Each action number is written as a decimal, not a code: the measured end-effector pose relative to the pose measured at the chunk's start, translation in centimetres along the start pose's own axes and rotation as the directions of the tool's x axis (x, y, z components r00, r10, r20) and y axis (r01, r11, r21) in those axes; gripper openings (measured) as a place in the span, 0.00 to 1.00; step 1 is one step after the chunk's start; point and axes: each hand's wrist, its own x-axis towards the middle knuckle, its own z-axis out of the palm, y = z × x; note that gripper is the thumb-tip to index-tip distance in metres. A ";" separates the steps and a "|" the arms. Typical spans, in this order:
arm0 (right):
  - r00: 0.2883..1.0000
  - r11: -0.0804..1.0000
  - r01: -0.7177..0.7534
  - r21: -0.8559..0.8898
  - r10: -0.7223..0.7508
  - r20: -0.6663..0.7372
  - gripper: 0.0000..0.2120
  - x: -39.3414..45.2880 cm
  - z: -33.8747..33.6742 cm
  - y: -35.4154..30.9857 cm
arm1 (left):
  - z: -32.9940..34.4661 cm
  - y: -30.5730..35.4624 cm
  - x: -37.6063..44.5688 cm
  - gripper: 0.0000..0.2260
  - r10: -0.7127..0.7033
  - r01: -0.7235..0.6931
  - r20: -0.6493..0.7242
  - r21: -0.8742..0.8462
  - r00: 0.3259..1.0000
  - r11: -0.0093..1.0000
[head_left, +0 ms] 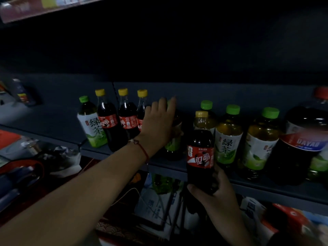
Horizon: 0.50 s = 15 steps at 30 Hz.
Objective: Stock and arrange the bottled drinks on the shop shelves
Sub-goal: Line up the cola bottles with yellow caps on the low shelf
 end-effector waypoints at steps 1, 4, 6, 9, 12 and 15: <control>1.000 1.000 0.000 0.007 0.000 -0.004 0.35 0.0 -0.1 -0.1 | 0.3 0.1 -0.1 0.48 -0.013 0.013 -0.013 -0.023 1.000 1.000; 1.000 1.000 -0.002 0.026 0.002 -0.007 0.35 0.0 -0.3 -0.2 | 1.0 0.2 -0.5 0.45 -0.036 0.027 -0.074 -0.125 0.997 0.992; 1.000 0.999 0.009 0.033 -0.009 -0.010 0.36 -0.1 -0.3 -0.1 | 1.0 0.1 -1.3 0.42 -0.018 -0.006 -0.101 -0.233 0.995 0.972; 1.000 0.999 0.016 0.049 -0.015 -0.017 0.36 -0.3 -0.3 0.1 | 0.2 0.2 -3.7 0.39 -0.046 -0.008 -0.100 -0.477 0.994 0.879; 1.000 0.999 0.029 0.045 -0.029 -0.008 0.35 -0.4 -0.1 -0.2 | -0.1 0.0 -6.9 0.39 -0.169 0.049 -0.116 -0.668 0.979 0.743; 0.999 0.998 0.041 0.056 -0.041 0.004 0.30 0.0 0.5 -0.7 | -0.3 -1.8 -9.9 0.40 -0.312 0.083 -0.115 -0.827 0.943 0.556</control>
